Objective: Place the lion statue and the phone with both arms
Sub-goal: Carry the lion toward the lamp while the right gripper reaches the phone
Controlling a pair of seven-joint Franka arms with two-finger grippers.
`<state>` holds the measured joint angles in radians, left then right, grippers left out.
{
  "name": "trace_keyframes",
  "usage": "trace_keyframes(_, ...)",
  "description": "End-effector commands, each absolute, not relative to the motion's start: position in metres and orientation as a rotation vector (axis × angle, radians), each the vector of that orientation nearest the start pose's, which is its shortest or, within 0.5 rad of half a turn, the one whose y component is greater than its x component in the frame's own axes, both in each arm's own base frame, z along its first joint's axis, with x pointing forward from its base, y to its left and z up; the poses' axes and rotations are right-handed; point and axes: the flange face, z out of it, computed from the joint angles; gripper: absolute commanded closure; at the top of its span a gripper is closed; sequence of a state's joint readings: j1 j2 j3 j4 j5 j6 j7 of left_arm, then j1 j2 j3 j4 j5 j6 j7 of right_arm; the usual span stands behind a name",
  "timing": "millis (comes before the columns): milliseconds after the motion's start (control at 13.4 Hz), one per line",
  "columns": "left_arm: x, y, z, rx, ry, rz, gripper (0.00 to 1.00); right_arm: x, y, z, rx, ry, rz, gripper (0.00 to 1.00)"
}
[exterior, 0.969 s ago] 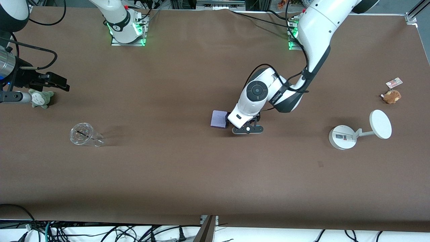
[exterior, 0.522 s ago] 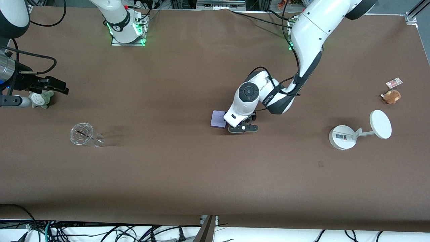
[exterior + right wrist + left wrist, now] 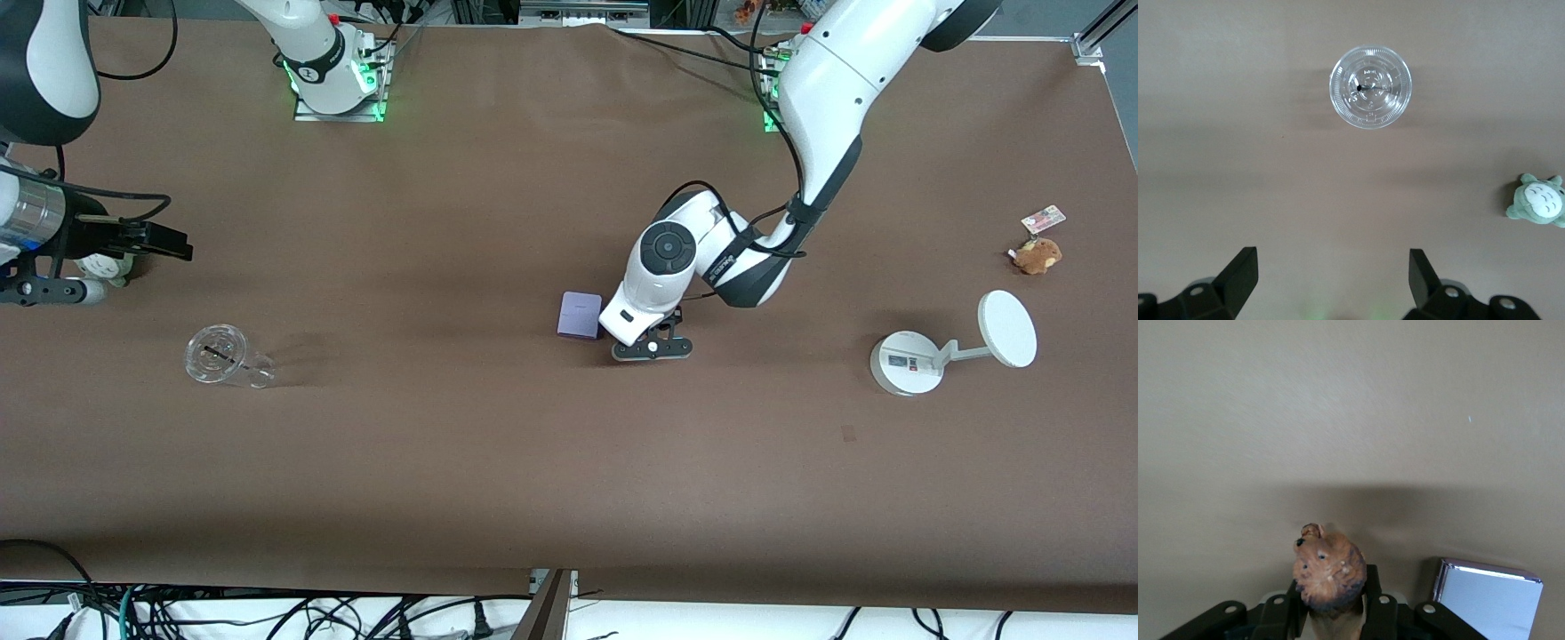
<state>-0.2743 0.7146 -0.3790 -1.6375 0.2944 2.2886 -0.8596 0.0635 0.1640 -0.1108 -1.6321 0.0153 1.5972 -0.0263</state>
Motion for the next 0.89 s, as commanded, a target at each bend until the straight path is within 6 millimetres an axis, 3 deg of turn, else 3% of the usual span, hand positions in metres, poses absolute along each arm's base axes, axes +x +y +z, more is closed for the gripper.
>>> trace_keyframes(0, 0.582, -0.349, 0.276, -3.066, -0.152, 0.007, 0.82, 0.602, -0.016, 0.486, -3.127, 0.039, 0.338, 0.0)
trace_keyframes(75, 0.586, -0.332, 0.29, -3.04, -0.109, 0.037, 0.82, 0.61, -0.003, 0.478, -3.124, 0.059, 0.302, 0.0)
trace_keyframes(149, 0.593, -0.311, 0.303, -3.023, -0.074, 0.064, 0.82, 0.617, 0.021, 0.471, -3.132, 0.076, 0.262, 0.0)
trace_keyframes(373, 0.611, -0.238, 0.328, -2.966, 0.084, 0.18, 0.82, 0.629, 0.118, 0.441, -3.159, 0.137, 0.159, 0.0)
trace_keyframes(671, 0.631, -0.129, 0.321, -2.948, 0.278, 0.348, 0.82, 0.63, 0.254, 0.383, -3.179, 0.027, 0.111, 0.0)
trace_keyframes(820, 0.639, -0.084, 0.309, -2.964, 0.325, 0.387, 0.82, 0.622, 0.321, 0.349, -3.172, 0.131, 0.046, 0.0)
